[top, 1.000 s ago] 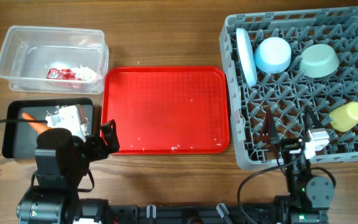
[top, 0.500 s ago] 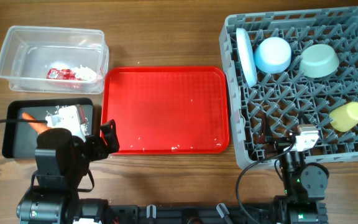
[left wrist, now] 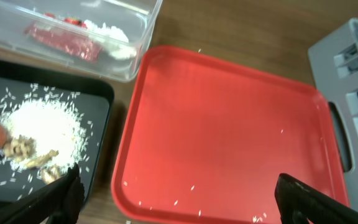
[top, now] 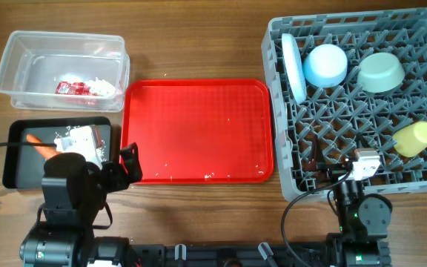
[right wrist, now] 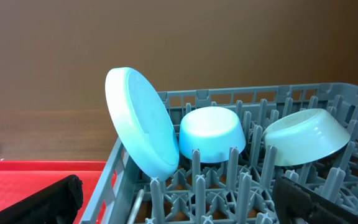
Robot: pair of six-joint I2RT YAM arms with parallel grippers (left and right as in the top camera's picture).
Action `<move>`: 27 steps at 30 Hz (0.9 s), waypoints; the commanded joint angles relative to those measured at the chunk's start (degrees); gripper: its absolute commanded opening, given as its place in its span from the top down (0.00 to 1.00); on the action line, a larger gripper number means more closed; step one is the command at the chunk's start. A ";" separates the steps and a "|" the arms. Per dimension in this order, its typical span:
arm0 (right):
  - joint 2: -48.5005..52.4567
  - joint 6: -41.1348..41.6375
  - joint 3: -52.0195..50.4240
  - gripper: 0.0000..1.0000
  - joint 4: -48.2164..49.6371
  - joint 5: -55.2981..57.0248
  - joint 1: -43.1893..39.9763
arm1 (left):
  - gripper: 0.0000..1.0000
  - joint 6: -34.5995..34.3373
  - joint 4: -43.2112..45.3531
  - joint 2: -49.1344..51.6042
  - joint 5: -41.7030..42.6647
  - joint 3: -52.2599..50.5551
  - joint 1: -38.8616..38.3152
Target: Sort waste into correct bins and load items into the dishwasher rack
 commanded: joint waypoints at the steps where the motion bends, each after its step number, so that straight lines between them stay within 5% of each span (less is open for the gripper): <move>1: -0.46 -0.76 -0.07 0.00 0.20 0.15 0.35 | 0.00 0.33 -2.80 -4.76 -0.96 -1.14 -0.20; 6: -0.46 -0.76 -0.07 0.00 0.20 0.15 0.35 | 0.00 0.33 10.45 -24.04 0.28 -19.87 2.75; 11: -0.46 -0.76 -0.07 0.00 0.20 0.15 0.35 | 0.00 1.29 38.01 -32.85 1.27 -37.88 4.00; 14: -0.46 -0.76 -0.07 0.00 0.20 0.15 0.35 | 0.00 8.59 54.88 -33.09 4.31 -44.70 4.00; 17: -0.46 -0.74 -0.07 0.00 0.17 0.15 0.35 | 0.00 14.27 56.13 -33.55 6.19 -45.64 4.00; 19: -0.46 -0.76 -0.07 0.00 0.20 0.15 0.35 | 0.00 10.32 48.39 -33.55 6.71 -45.64 4.00; 27: -0.44 -0.76 -0.07 0.00 0.17 0.15 0.35 | 0.00 10.19 48.72 -33.53 6.80 -45.64 4.00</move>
